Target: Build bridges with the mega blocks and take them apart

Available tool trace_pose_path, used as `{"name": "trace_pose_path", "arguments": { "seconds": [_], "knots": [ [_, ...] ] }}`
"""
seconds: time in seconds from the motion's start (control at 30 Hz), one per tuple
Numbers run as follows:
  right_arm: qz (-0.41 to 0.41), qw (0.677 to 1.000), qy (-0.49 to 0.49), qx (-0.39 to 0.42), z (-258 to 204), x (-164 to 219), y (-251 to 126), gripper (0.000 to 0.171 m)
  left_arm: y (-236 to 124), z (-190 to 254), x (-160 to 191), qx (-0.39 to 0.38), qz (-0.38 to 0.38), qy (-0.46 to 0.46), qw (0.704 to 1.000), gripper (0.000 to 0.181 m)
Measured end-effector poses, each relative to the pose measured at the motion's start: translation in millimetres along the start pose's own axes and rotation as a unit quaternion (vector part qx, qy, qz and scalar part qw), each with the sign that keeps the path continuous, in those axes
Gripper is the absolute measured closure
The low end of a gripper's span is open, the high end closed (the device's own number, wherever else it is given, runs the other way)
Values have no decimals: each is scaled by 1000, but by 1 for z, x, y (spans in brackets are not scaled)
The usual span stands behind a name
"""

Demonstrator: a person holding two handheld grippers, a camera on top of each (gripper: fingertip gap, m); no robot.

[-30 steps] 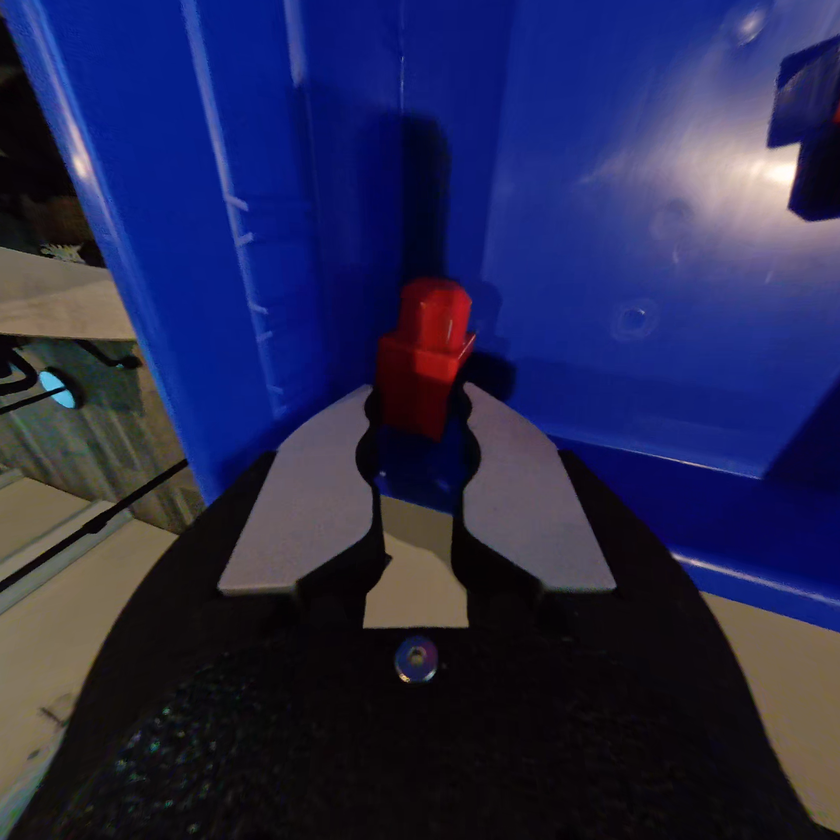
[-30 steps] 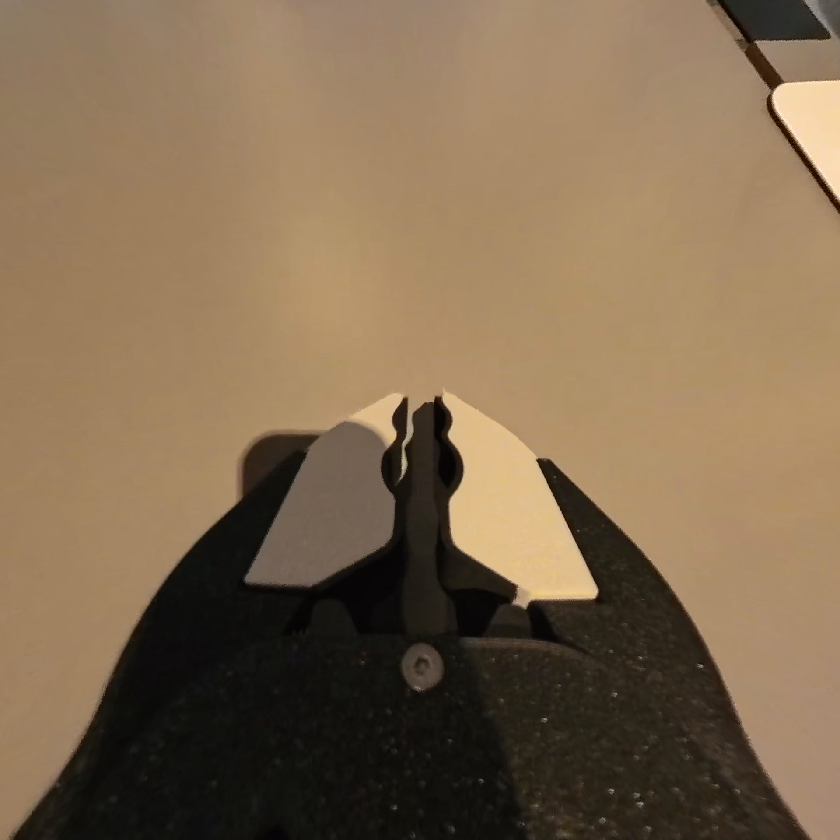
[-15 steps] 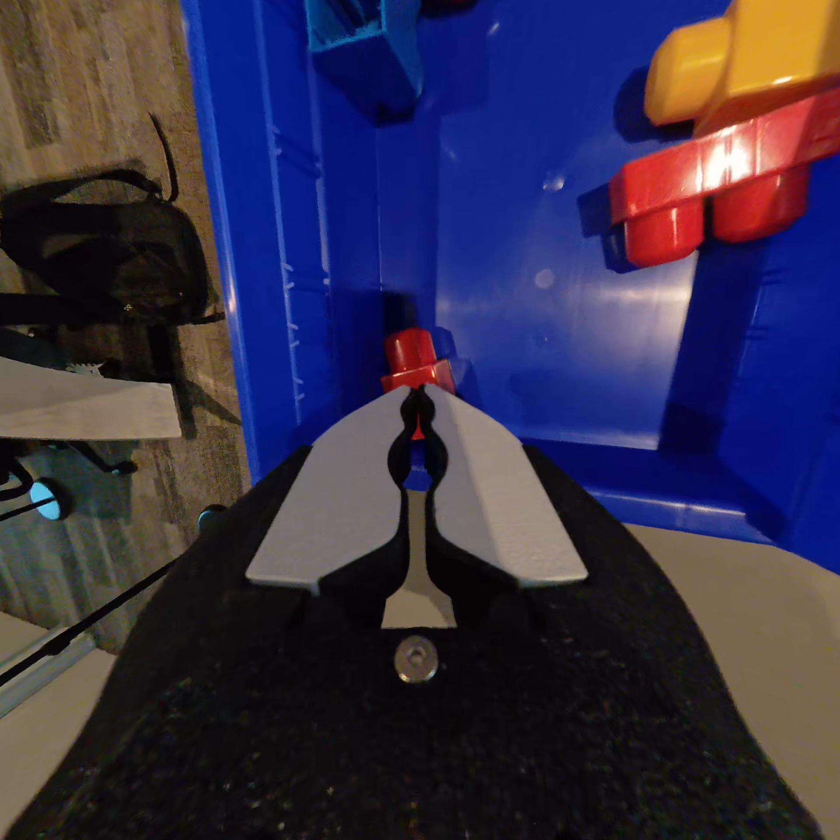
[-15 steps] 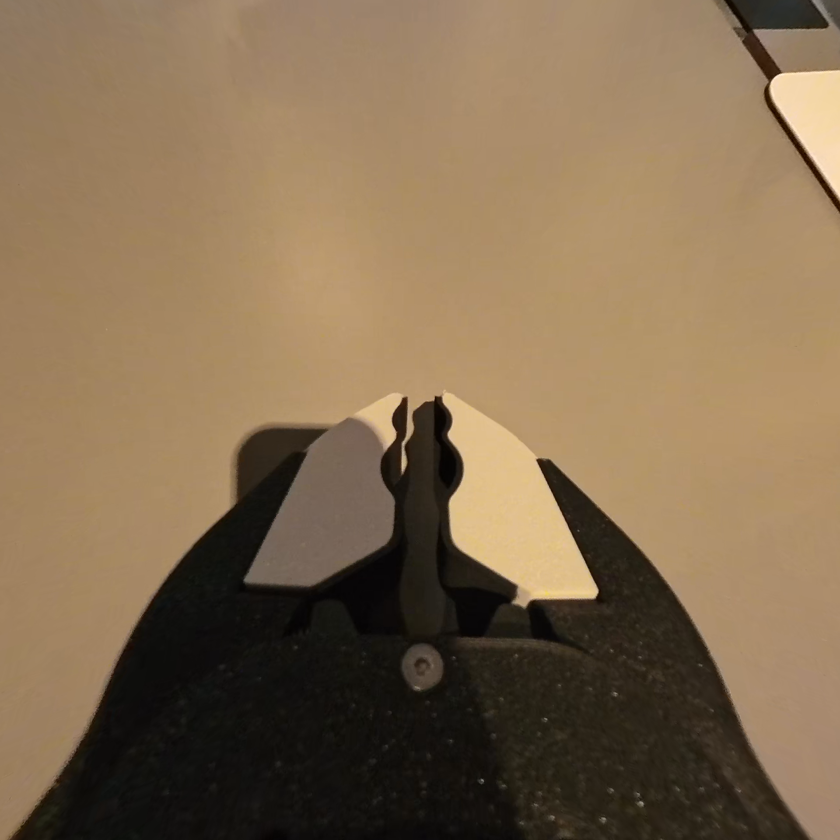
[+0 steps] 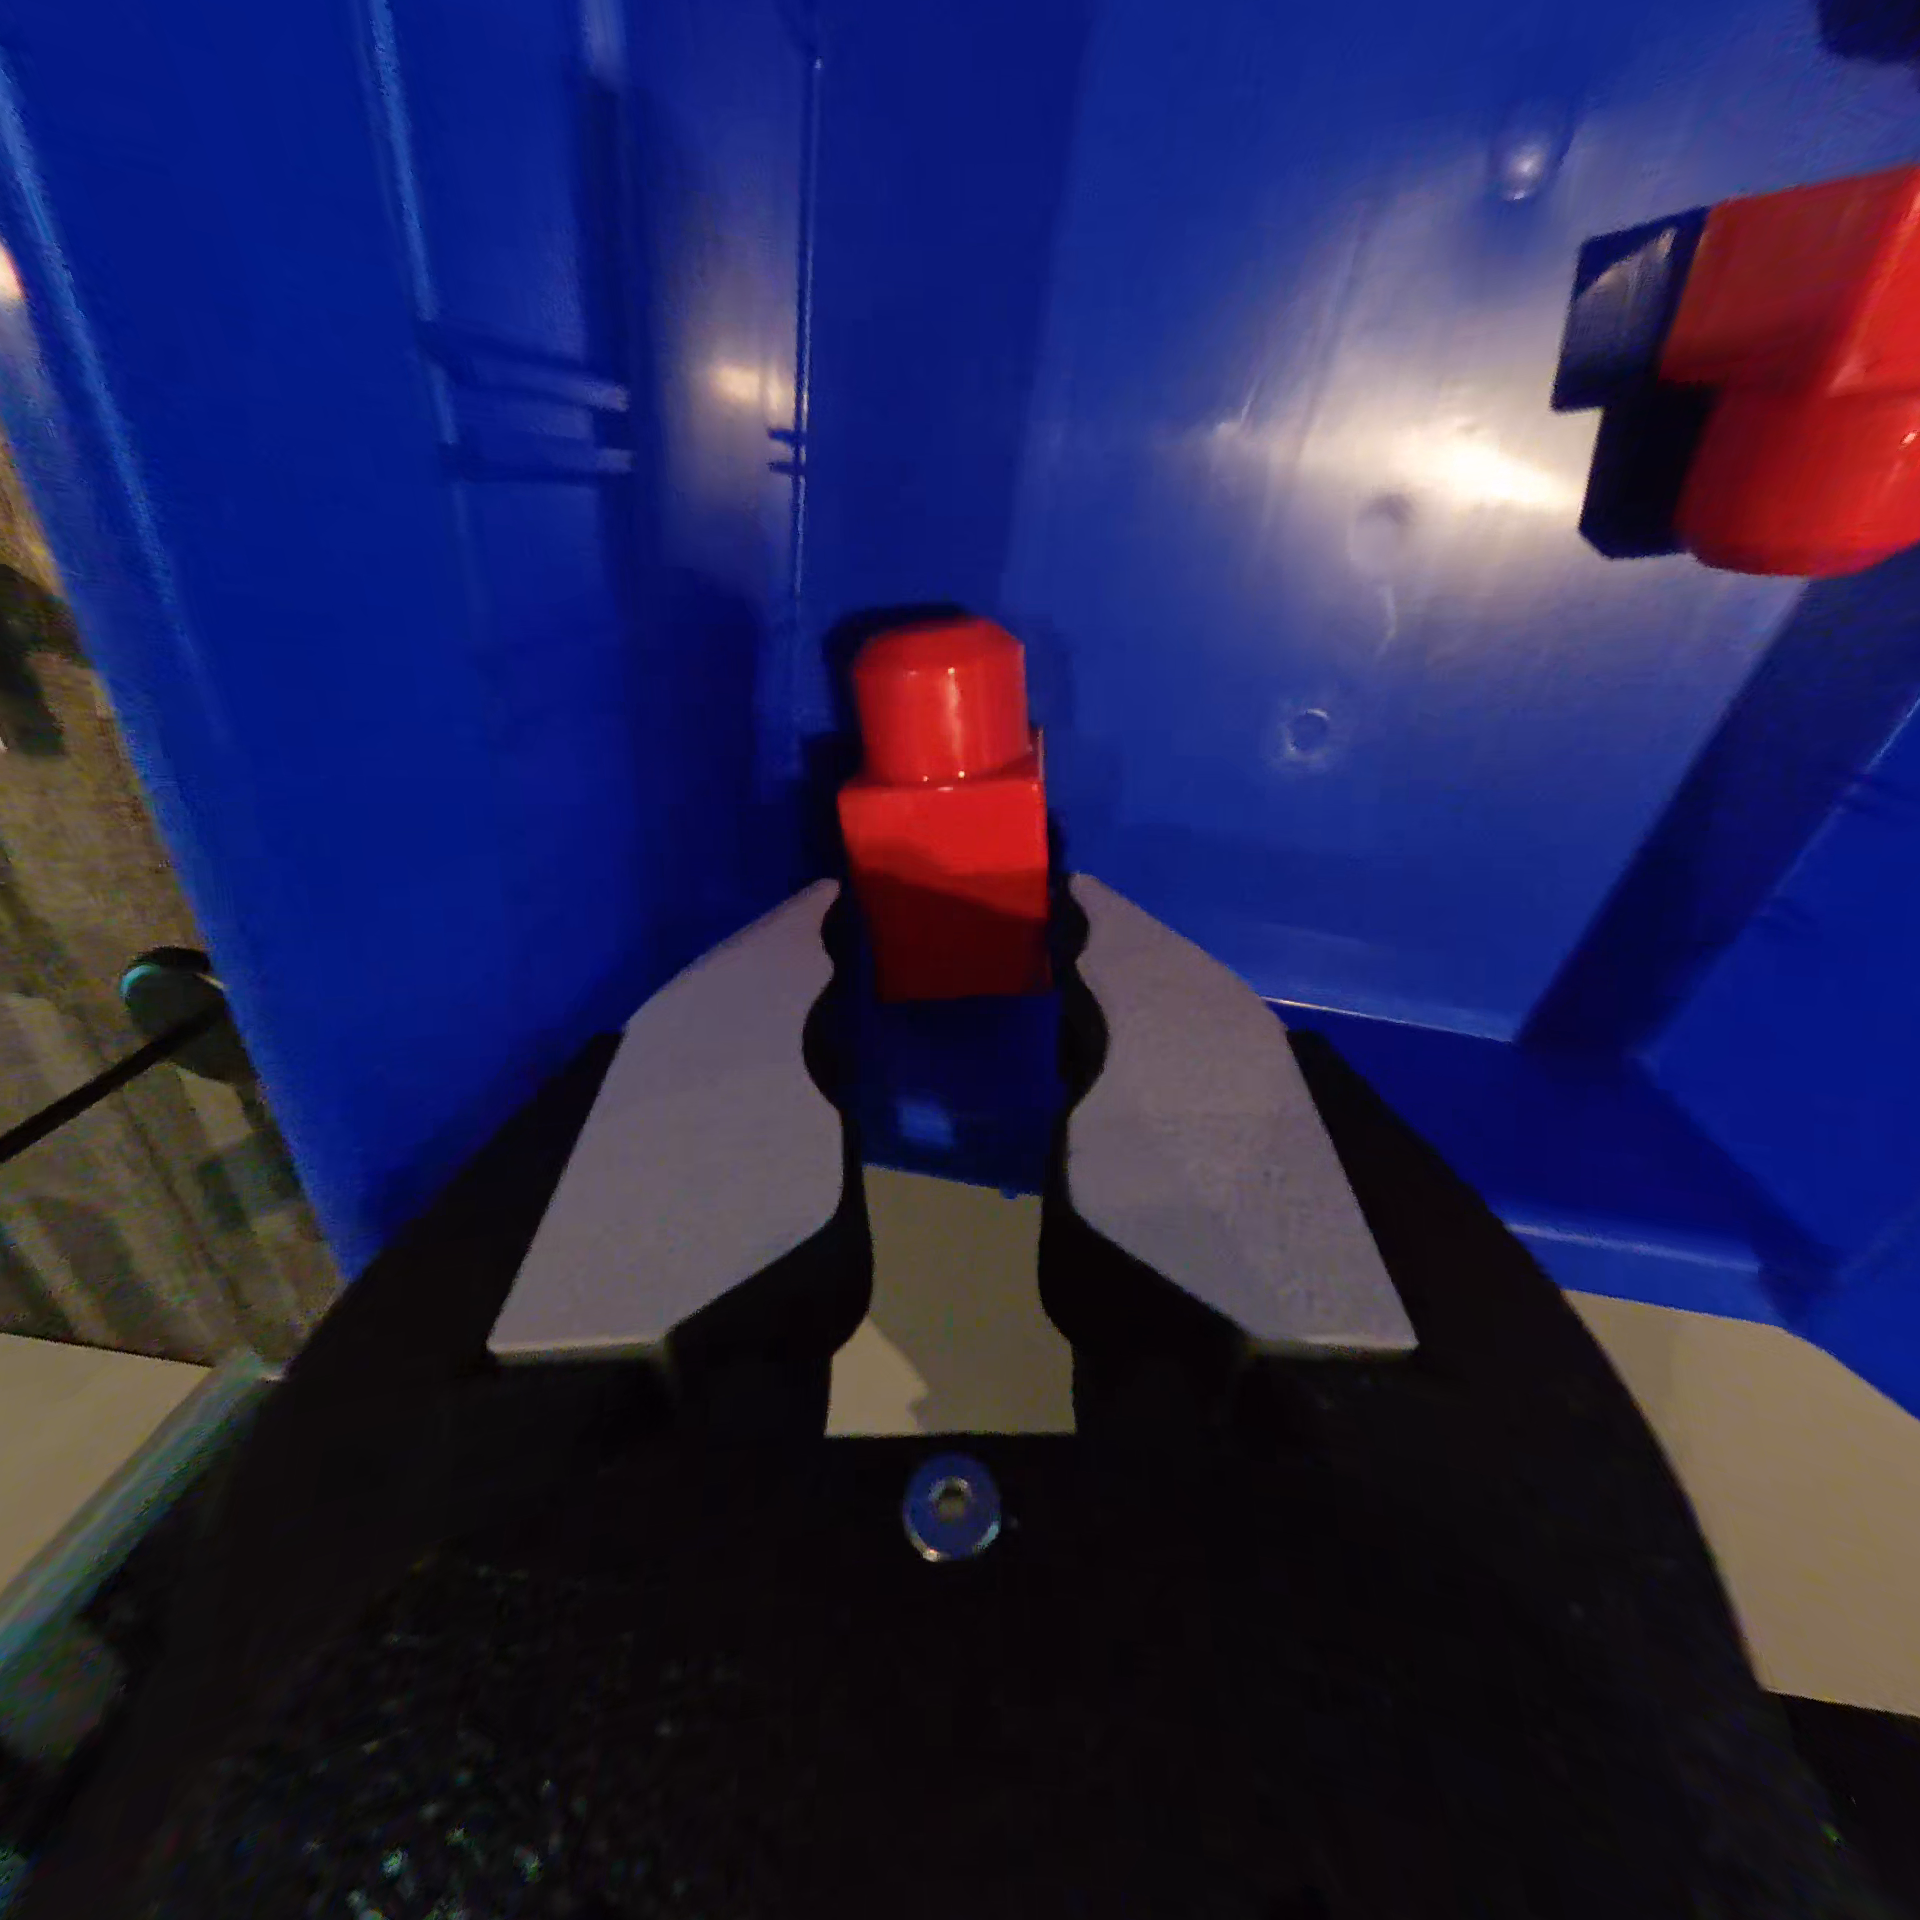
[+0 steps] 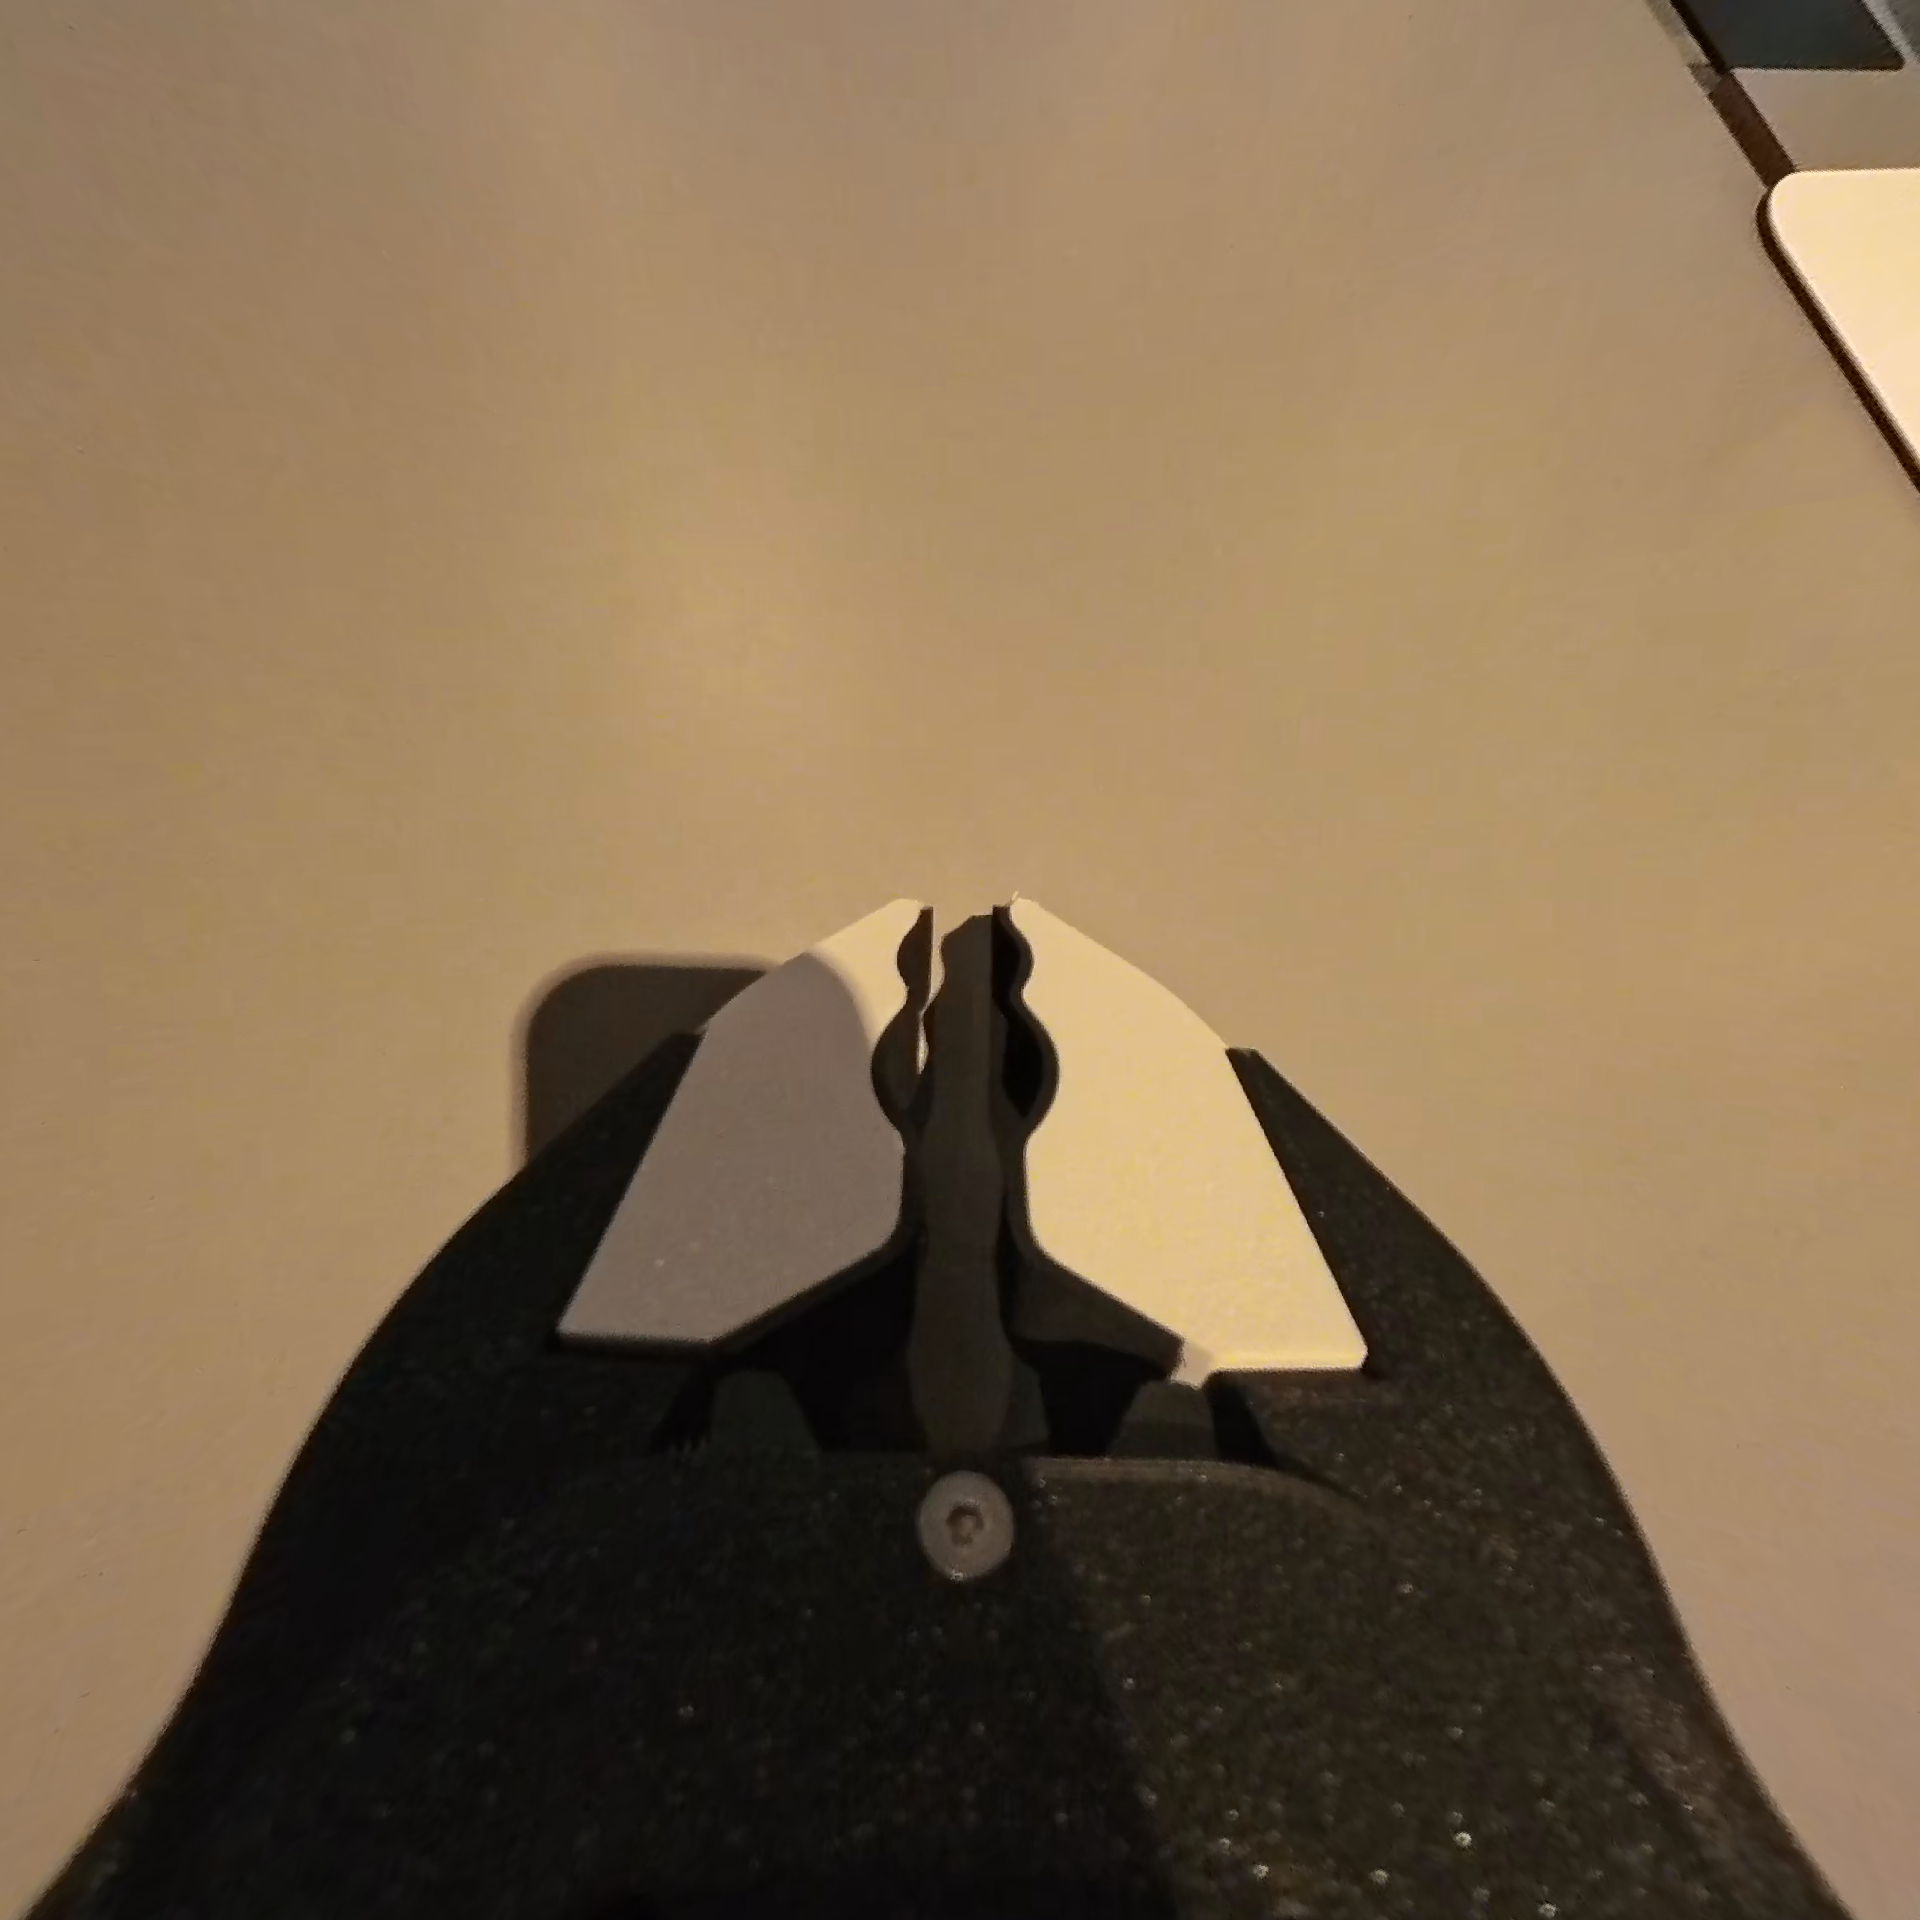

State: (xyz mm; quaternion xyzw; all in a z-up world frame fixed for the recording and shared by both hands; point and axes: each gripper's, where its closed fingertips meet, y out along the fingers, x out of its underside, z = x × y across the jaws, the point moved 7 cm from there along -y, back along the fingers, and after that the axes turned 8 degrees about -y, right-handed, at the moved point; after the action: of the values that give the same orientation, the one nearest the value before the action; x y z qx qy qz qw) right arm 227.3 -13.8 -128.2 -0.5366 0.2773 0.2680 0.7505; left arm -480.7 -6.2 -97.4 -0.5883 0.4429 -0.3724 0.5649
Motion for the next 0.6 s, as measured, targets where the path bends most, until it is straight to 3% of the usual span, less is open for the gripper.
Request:
{"name": "trace_pose_path", "arguments": {
  "seconds": [0.1, 0.2, 0.3, 0.37, 0.43, 0.6],
  "knots": [
    [0, 1000, 0, 1, 0, 0, 0, 161, -8, 2, -1, 9, 37, 3, 999, 146],
    [0, 1000, 0, 1, 0, 0, 0, 160, -54, 29, 2, 49, 178, 16, 983, 147],
    [-2, 1000, 4, -1, 1, 0, 1, 160, -128, 109, 29, 146, 358, 123, 914, 147],
    [-2, 1000, 6, 0, 2, 0, 1, 160, -159, 186, 61, 233, 423, 236, 843, 147],
    [1, 1000, 2, 4, 1, -1, 0, 160, -158, 268, 96, 311, 397, 371, 779, 147],
    [9, 1000, -4, 10, -1, -1, -2, 159, -81, 415, 146, 329, 214, 543, 742, 147]
  ]
}}
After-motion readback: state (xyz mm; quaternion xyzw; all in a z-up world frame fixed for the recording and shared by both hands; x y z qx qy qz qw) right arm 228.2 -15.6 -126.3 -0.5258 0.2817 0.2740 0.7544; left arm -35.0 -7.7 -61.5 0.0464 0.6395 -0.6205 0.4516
